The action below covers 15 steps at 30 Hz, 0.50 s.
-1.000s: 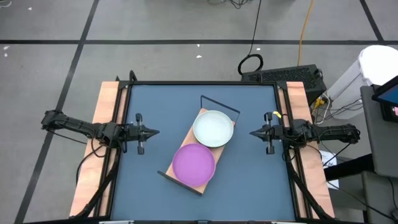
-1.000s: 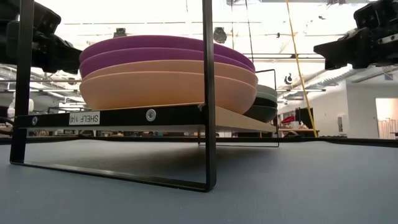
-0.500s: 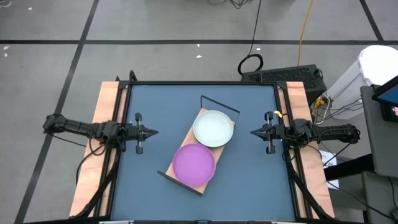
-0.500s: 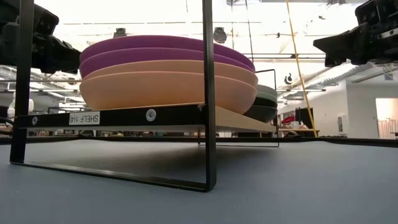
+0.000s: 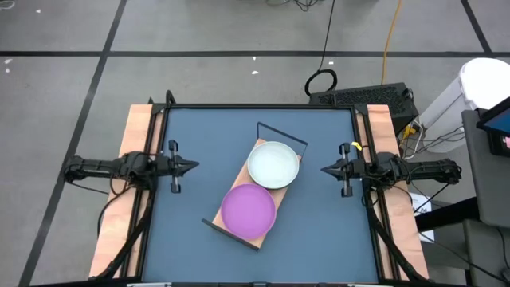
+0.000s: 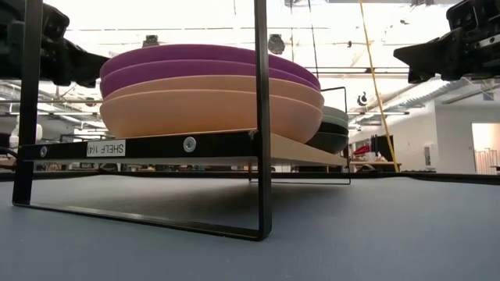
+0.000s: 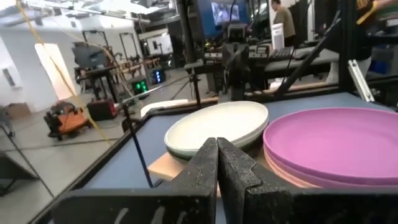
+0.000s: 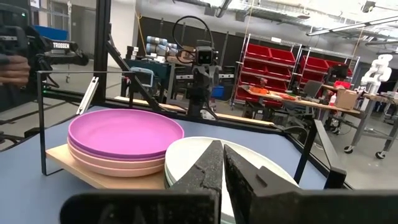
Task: Place and stack plates onto a shelf
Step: Return to Home Position
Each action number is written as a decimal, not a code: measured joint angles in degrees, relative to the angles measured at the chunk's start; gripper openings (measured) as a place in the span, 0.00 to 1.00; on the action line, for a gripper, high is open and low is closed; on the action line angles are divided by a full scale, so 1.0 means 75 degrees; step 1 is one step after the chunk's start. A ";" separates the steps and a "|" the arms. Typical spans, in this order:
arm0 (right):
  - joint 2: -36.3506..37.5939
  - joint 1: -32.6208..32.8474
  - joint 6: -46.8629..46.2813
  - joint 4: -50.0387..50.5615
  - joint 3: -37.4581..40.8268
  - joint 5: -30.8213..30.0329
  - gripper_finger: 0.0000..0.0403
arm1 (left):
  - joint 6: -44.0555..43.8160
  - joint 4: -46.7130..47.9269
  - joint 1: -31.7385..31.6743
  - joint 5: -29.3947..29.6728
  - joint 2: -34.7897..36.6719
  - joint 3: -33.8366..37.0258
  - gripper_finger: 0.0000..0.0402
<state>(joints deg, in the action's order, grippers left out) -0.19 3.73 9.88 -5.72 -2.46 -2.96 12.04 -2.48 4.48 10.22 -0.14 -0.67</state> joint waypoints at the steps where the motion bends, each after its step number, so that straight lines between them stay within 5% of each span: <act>1: 0.0000 0.0000 -0.0001 -0.0002 0.0000 0.0003 0.00 | -0.0078 0.0020 -0.0065 -0.0052 -0.0027 -0.0006 0.01; 15: 0.0003 0.0000 -0.0001 -0.0005 0.0000 0.0006 0.00 | -0.0555 0.0111 -0.0302 -0.0397 -0.0029 -0.0008 0.01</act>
<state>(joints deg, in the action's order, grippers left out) -0.16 3.73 9.87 -5.76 -2.46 -2.92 7.88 -1.64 2.22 7.25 -0.36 -0.73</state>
